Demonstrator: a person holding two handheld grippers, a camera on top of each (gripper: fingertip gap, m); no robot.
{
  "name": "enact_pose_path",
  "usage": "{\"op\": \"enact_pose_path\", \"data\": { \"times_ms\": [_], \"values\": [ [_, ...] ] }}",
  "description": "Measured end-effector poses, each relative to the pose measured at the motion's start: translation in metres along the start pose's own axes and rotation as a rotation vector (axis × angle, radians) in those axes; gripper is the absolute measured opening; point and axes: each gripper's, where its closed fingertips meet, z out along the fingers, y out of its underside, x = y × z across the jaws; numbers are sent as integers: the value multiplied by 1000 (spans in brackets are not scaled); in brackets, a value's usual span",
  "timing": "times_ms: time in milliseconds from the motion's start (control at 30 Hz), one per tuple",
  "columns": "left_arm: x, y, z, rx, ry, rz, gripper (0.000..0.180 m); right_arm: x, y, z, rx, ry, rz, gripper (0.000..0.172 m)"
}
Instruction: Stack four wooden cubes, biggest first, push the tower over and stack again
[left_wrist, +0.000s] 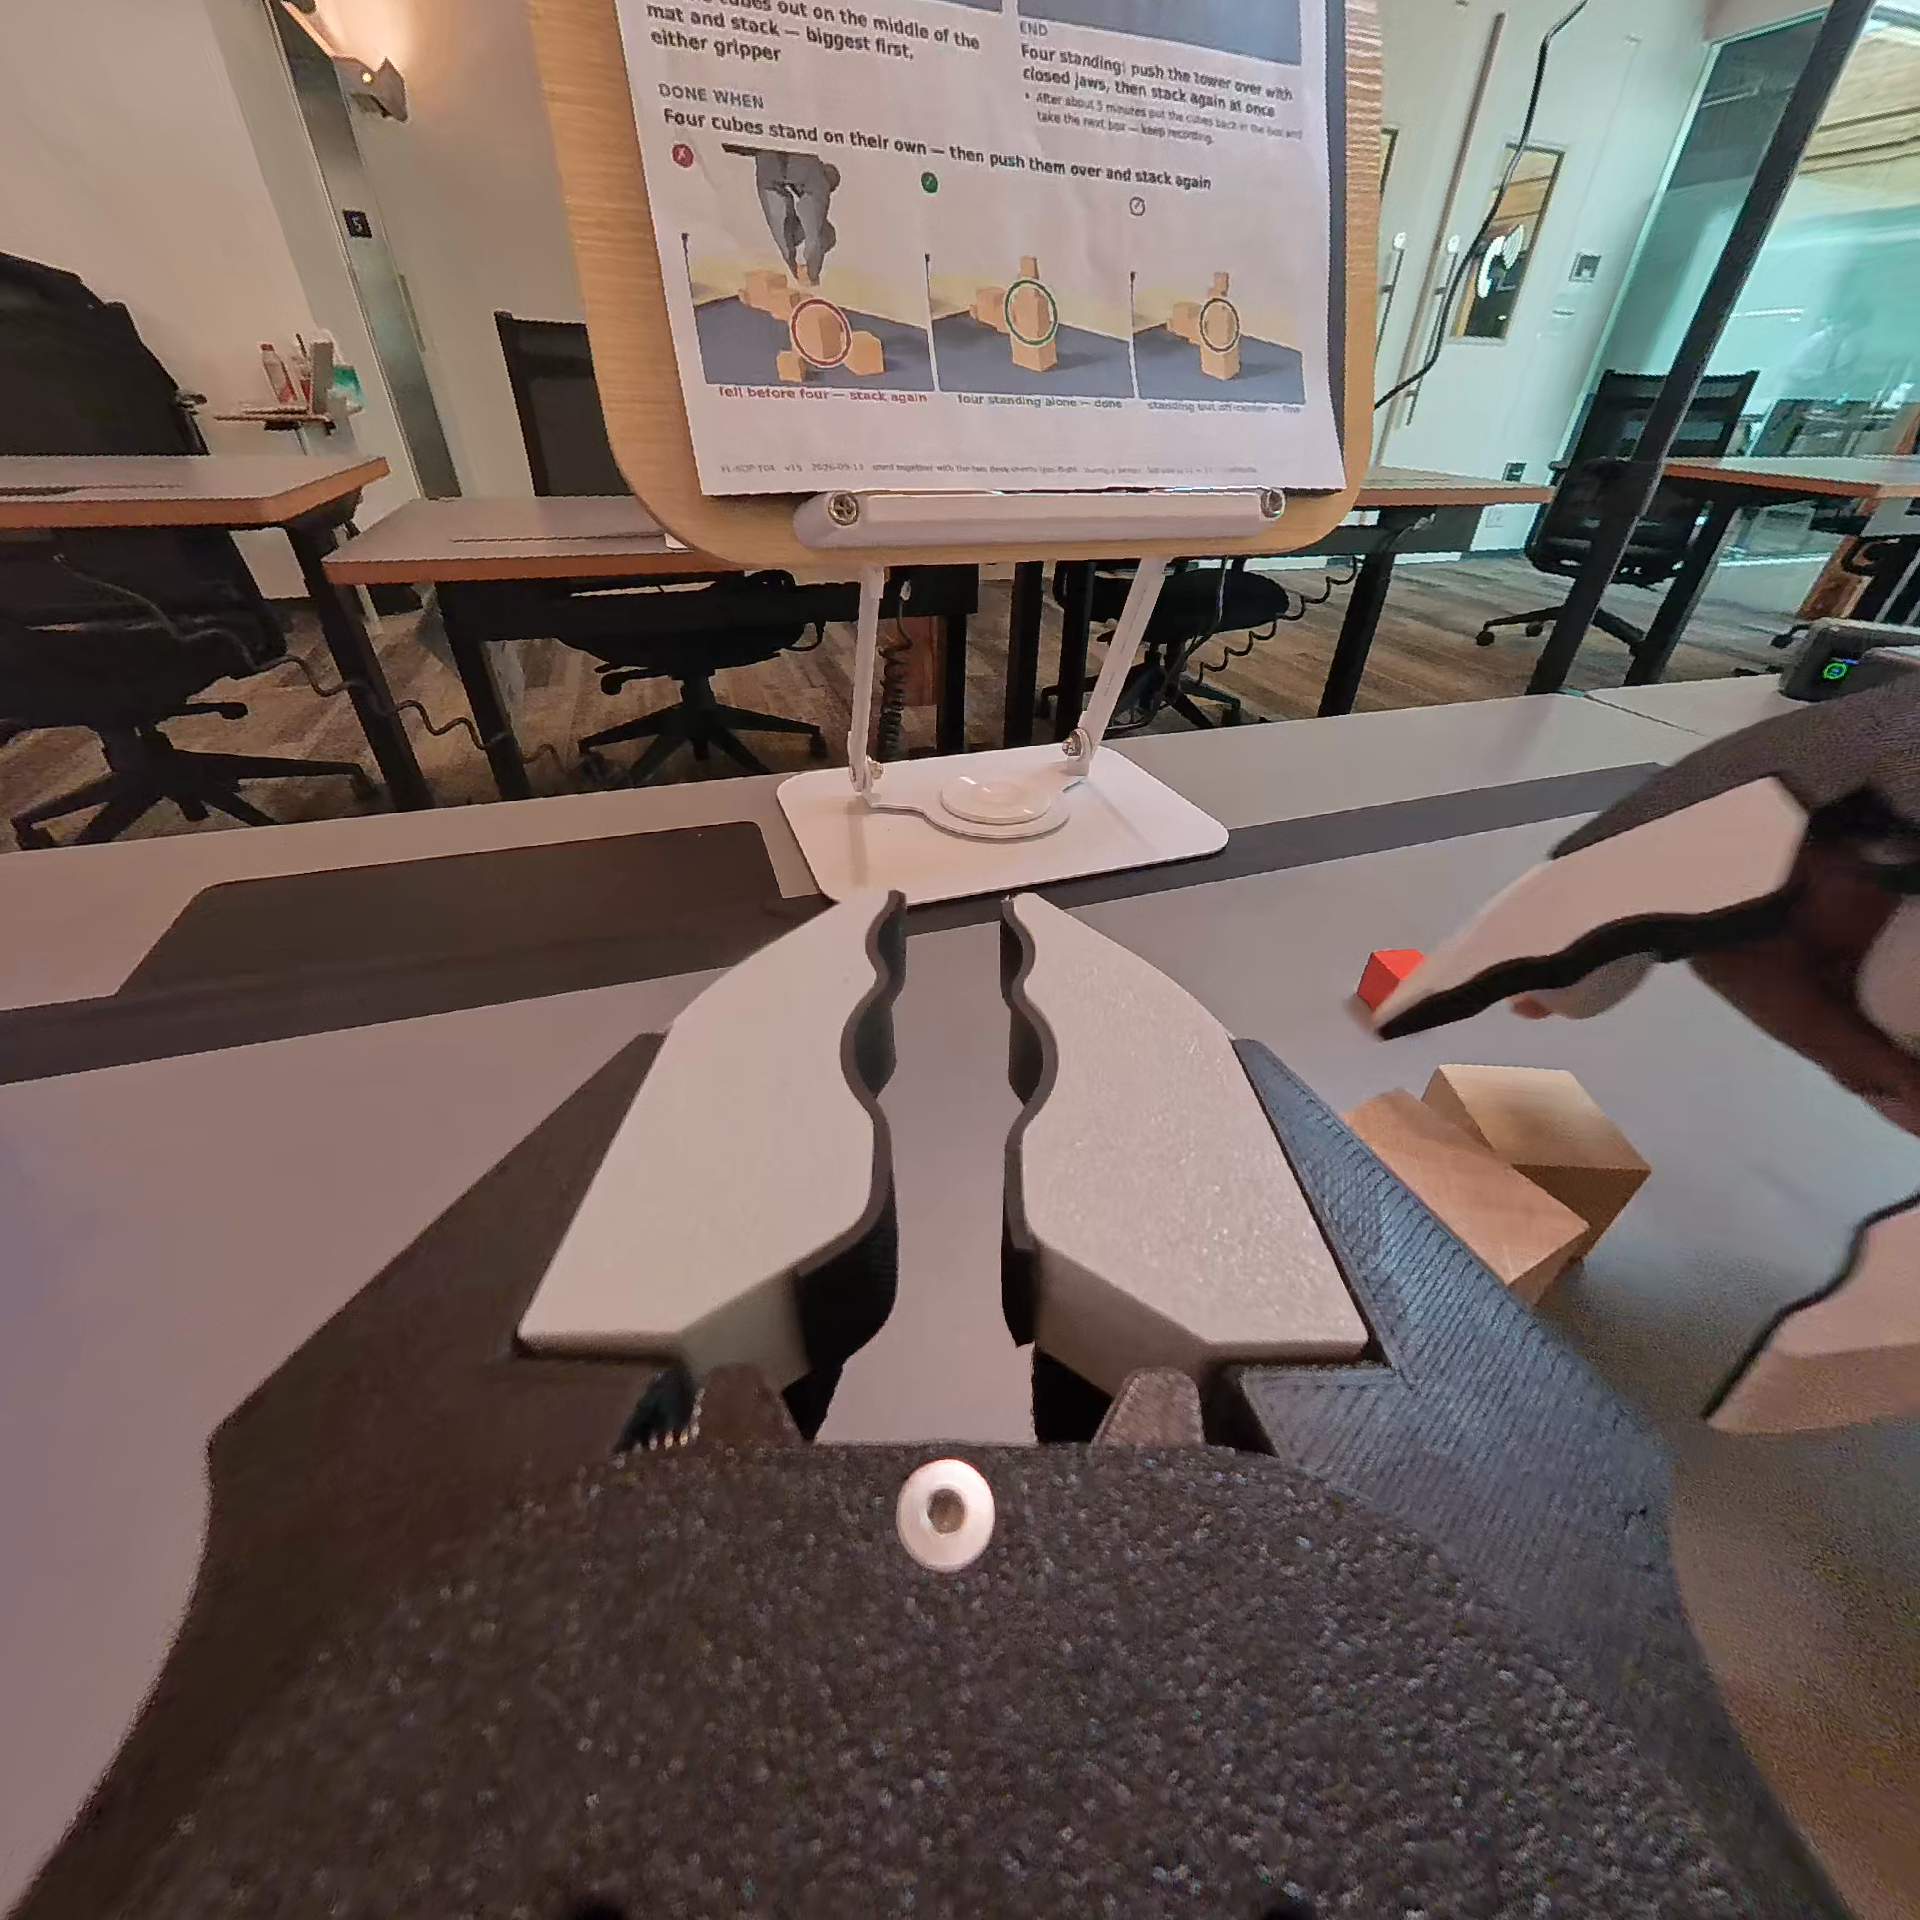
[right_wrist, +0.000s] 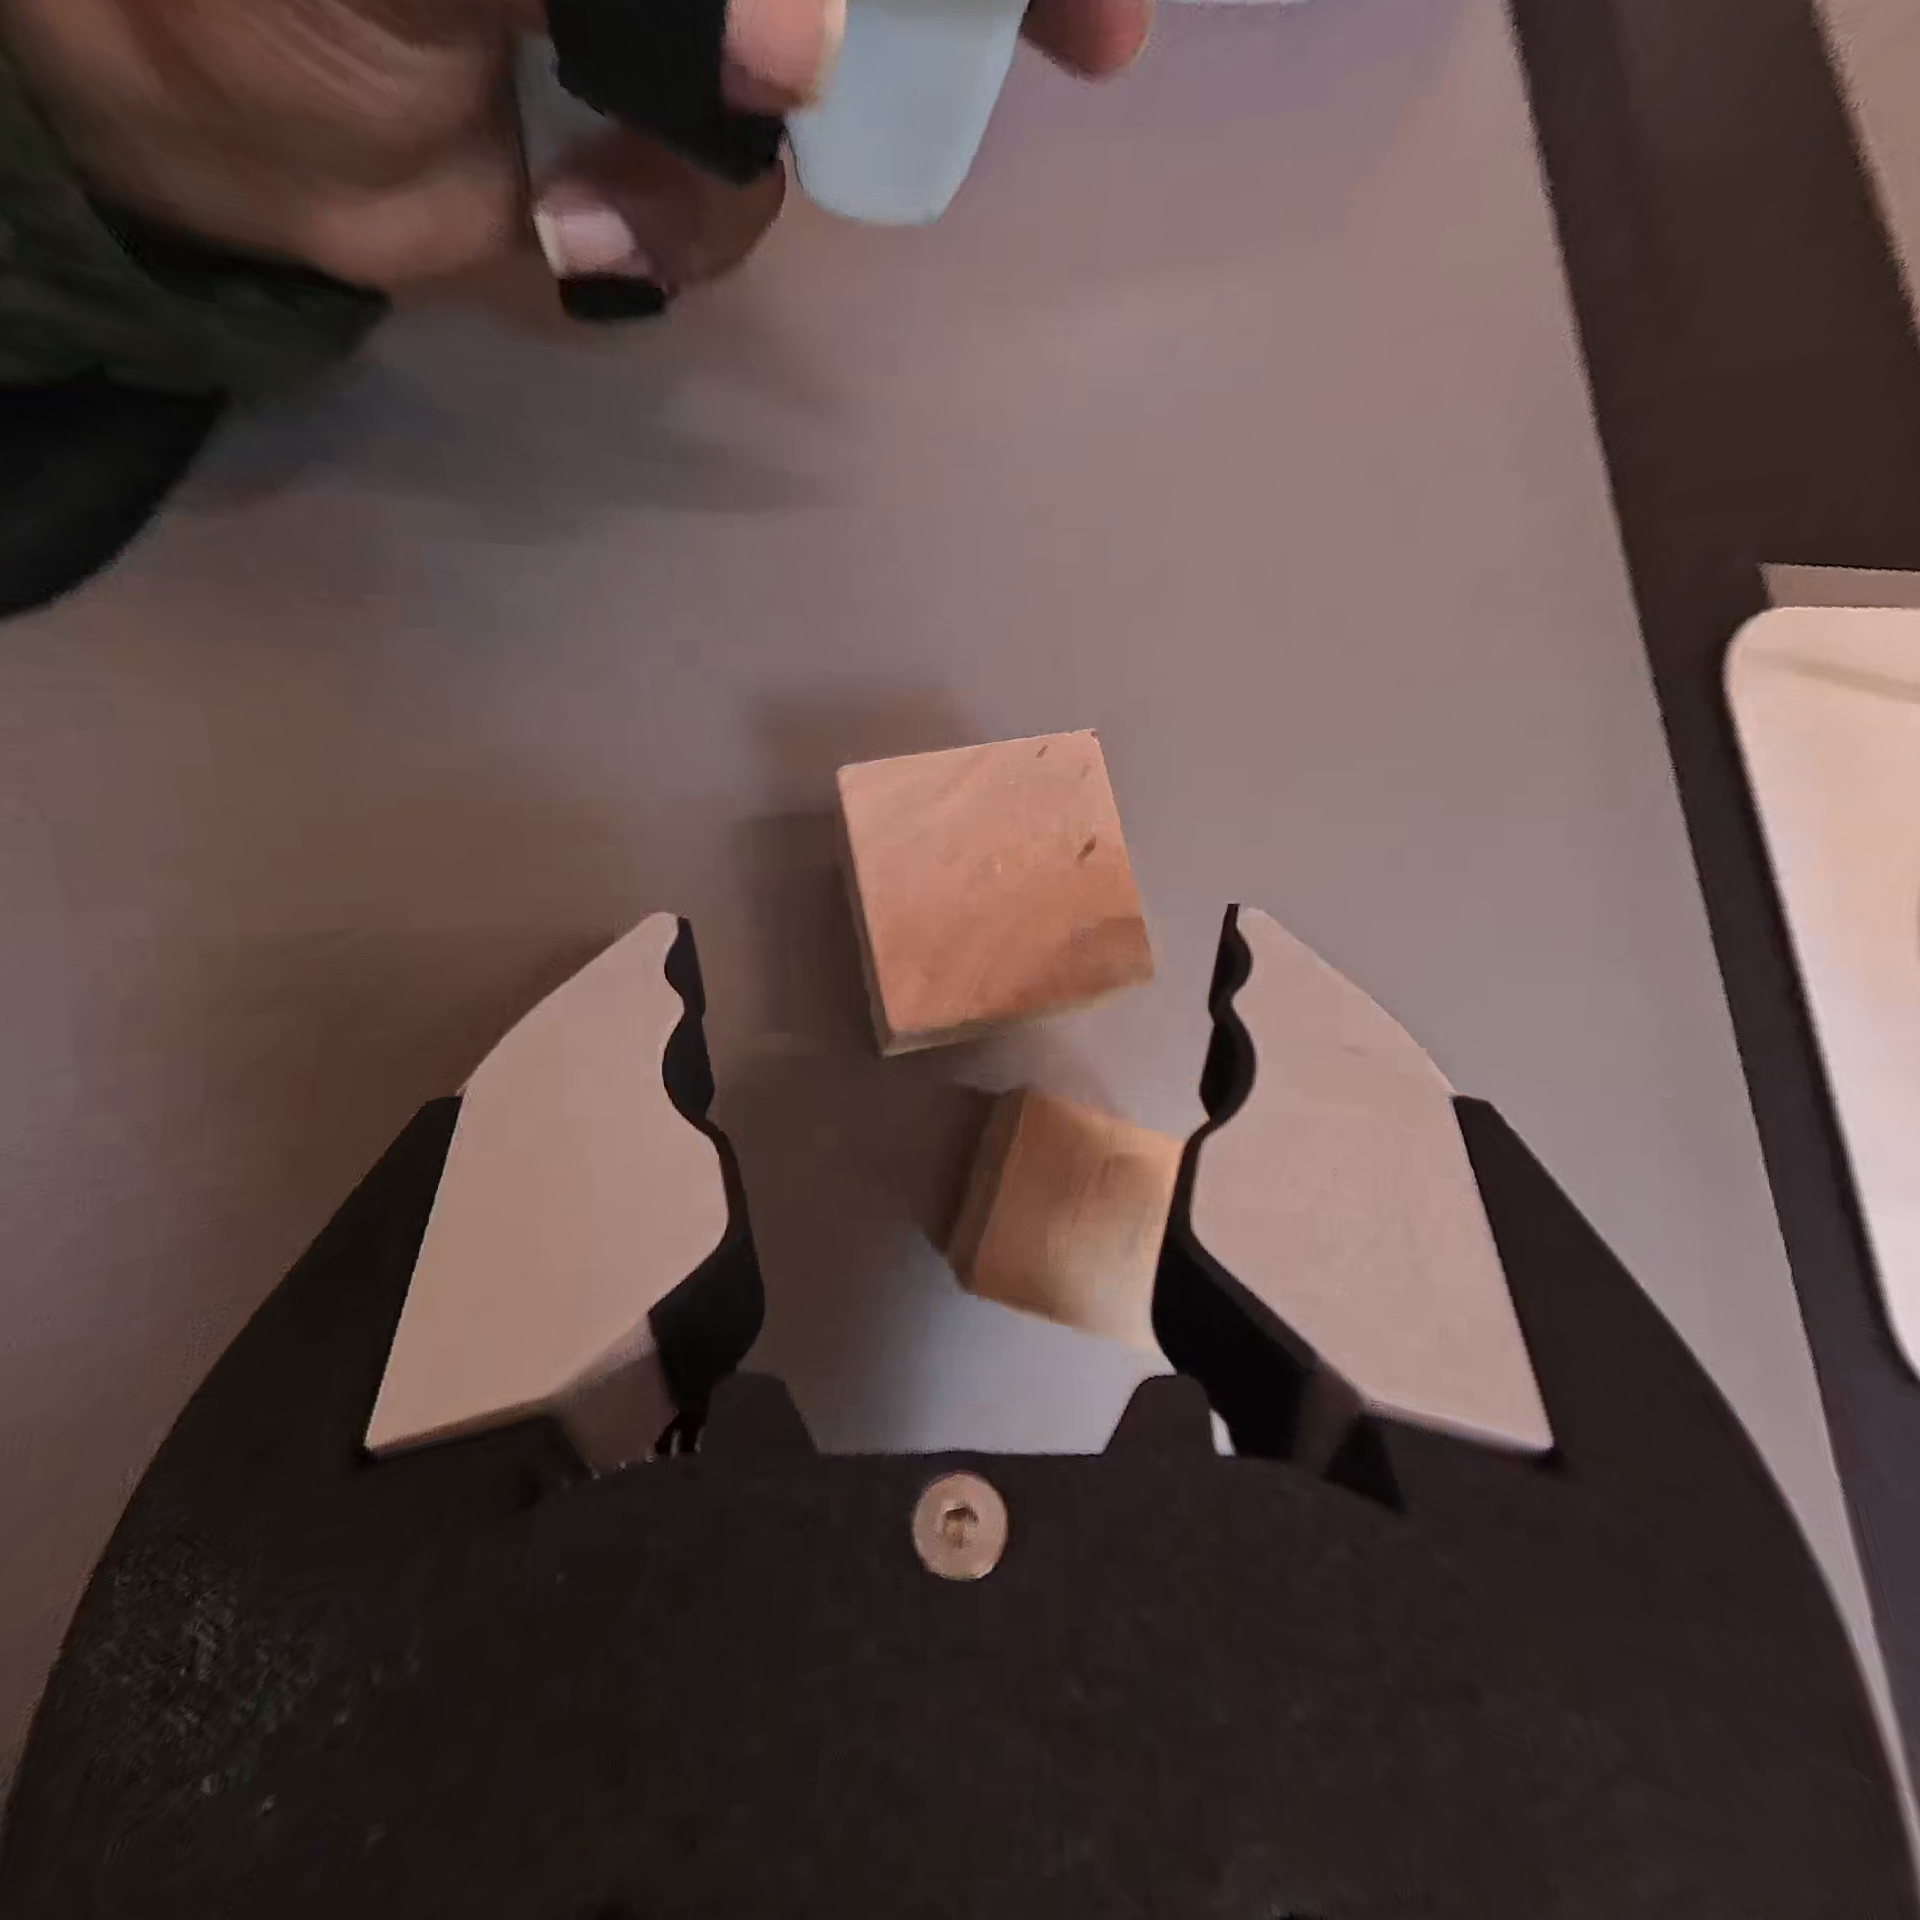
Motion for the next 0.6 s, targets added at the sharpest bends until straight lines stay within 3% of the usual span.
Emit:
{"op": "enact_pose_path", "data": {
  "times_ms": [100,167,267,433,600],
  "values": [
    [-1,2,1,-5,5,-6,16,6,6,21,-94,-37,-20,90],
    [-2,2,2,-8,11,-13,16,6,11,29,-145,-57,-41,63],
    [-4,4,3,-16,9,-4,15,6,-2,26,-75,-34,-69,61],
    [-5,5,2,-20,15,-8,12,17,-27,-24,96,34,-31,61],
    [1,3,2,-16,26,2,10,35,7,-79,96,84,45,61]
  ]
}}
